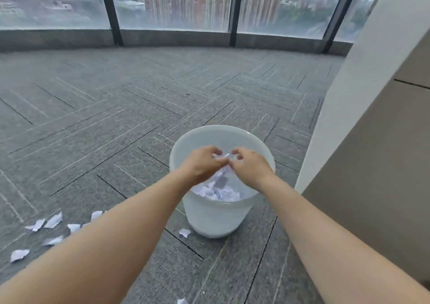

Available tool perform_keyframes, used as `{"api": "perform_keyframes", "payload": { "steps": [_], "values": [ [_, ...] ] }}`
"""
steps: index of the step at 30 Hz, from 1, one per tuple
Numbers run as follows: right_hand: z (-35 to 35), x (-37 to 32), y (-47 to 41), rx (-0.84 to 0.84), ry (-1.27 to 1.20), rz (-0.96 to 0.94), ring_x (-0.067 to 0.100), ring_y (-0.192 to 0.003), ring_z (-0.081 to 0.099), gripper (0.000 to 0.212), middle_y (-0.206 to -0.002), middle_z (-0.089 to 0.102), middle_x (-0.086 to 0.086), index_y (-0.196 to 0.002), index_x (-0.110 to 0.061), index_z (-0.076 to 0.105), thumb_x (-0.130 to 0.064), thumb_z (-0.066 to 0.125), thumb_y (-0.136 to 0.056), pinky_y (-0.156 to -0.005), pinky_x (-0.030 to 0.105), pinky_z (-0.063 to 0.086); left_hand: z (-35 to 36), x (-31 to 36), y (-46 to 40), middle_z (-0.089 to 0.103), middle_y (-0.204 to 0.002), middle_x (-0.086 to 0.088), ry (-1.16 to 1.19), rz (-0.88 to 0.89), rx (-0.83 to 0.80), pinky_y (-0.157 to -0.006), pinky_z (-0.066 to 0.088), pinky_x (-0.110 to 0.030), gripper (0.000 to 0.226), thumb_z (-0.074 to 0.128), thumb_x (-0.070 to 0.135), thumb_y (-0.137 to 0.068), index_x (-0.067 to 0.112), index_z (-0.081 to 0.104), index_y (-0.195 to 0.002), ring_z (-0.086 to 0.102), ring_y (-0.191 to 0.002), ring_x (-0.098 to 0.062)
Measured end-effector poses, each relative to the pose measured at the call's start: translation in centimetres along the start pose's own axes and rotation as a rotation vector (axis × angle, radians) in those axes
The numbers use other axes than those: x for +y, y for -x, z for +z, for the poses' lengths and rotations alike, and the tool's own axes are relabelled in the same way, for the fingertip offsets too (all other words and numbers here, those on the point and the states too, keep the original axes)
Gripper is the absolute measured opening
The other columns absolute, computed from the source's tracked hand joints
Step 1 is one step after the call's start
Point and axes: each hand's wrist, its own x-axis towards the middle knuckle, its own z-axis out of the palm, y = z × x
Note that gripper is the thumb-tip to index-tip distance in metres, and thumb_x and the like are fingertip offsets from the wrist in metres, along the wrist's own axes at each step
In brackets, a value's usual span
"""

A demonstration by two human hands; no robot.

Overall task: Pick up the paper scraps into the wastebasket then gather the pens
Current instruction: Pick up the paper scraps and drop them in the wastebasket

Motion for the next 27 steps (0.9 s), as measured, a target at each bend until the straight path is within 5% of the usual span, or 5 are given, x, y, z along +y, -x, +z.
{"api": "perform_keyframes", "payload": {
  "steps": [4,14,18,23,27],
  "values": [
    [-0.7,-0.9,0.3,0.053,-0.04,-0.001,0.024,-0.123,0.05,0.039,-0.137,0.054,0.003,-0.132,-0.021,0.052,-0.028,0.046,-0.094,-0.098,0.033,0.039,-1.3,-0.4,0.7,0.07,-0.087,-0.013,0.042,0.049,0.123,-0.077,0.049,-0.039,0.042,0.046,0.042,-0.078,0.008,0.069,-0.087,0.061,-0.079,-0.028],
    [5.3,-12.0,6.4,0.228,-0.157,-0.62,0.019,-0.062,0.058,0.014,-0.072,0.068,0.002,-0.087,-0.015,0.069,-0.013,0.055,-0.085,-0.061,0.033,0.046,-7.8,-9.7,11.4,0.064,-0.072,0.003,-0.127,0.123,0.509,-0.058,0.047,-0.032,0.022,0.052,0.03,-0.091,0.018,0.067,-0.08,0.058,-0.062,-0.014],
    [13.9,-11.3,8.0,-0.092,-0.044,-0.605,0.02,-0.081,0.062,0.02,-0.091,0.069,0.002,-0.099,-0.015,0.065,-0.015,0.047,-0.091,-0.072,0.037,0.051,-7.3,-19.6,17.4,0.061,-0.097,0.006,-0.31,-0.078,0.33,-0.075,0.053,-0.033,0.015,0.056,0.034,-0.09,0.025,0.064,-0.098,0.059,-0.083,-0.008],
    [22.6,-6.2,8.1,-0.456,0.426,-0.27,0.033,-0.127,0.037,0.045,-0.139,0.04,0.009,-0.14,-0.022,0.035,-0.026,0.04,-0.095,-0.093,0.045,0.045,-5.4,-30.4,25.1,0.026,-0.153,-0.008,-0.546,-0.514,0.141,-0.111,0.027,-0.044,0.075,0.051,0.067,-0.079,0.034,0.032,-0.143,0.025,-0.139,-0.028],
    [26.2,-3.6,7.9,-0.476,0.502,-0.123,0.038,-0.141,0.012,0.064,-0.157,0.009,0.008,-0.149,-0.028,0.014,-0.028,0.044,-0.092,-0.102,0.049,0.039,-4.8,-34.7,28.8,-0.007,-0.16,-0.006,-0.501,-0.737,0.157,-0.114,0.01,-0.056,0.1,0.036,0.089,-0.066,0.042,0.004,-0.148,-0.004,-0.146,-0.031]
  ]
}}
